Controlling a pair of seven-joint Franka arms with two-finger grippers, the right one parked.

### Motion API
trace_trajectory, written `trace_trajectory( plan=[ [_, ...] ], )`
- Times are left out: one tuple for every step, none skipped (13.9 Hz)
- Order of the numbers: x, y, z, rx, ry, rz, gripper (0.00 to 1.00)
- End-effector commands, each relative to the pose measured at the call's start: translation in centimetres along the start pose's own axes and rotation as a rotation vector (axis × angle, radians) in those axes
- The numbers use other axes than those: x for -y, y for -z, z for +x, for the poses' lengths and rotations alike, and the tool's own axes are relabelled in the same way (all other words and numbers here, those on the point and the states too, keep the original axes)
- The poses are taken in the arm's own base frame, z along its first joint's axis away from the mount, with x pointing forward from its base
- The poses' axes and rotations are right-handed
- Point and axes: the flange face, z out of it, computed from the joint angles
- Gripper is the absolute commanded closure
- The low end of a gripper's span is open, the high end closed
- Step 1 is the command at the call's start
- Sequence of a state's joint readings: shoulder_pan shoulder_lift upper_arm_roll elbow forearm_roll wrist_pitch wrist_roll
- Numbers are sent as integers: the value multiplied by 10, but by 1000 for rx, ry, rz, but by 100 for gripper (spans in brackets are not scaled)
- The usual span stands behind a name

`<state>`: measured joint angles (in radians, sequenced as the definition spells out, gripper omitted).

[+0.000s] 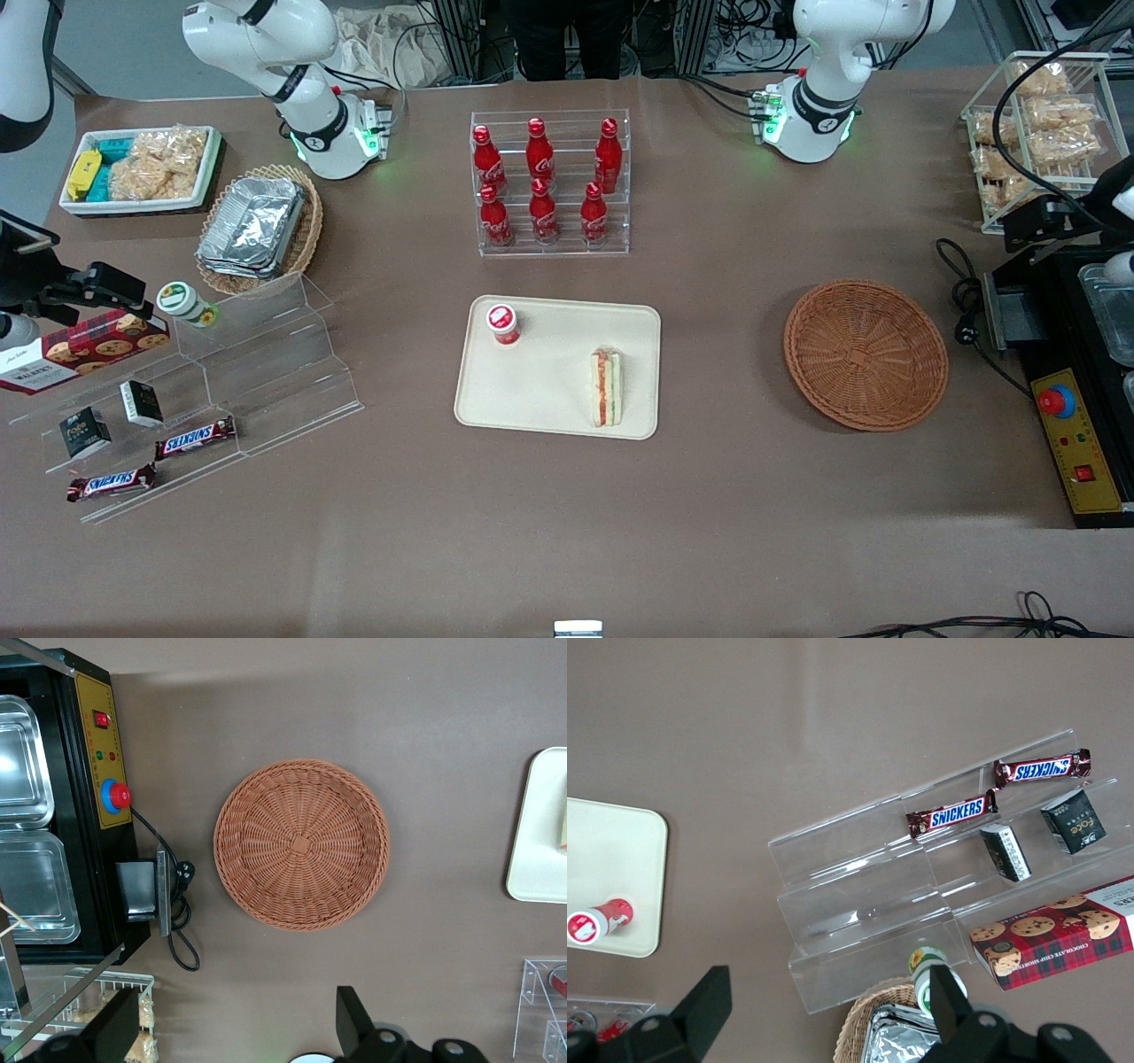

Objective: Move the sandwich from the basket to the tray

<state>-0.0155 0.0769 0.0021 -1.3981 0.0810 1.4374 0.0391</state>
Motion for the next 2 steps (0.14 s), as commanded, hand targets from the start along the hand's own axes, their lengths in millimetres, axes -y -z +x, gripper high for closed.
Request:
trace_trajectory(
  plan=[
    [-1,2,-2,-5,-21,2,0],
    [-1,-1,0,1,-20,3,0]
  ],
)
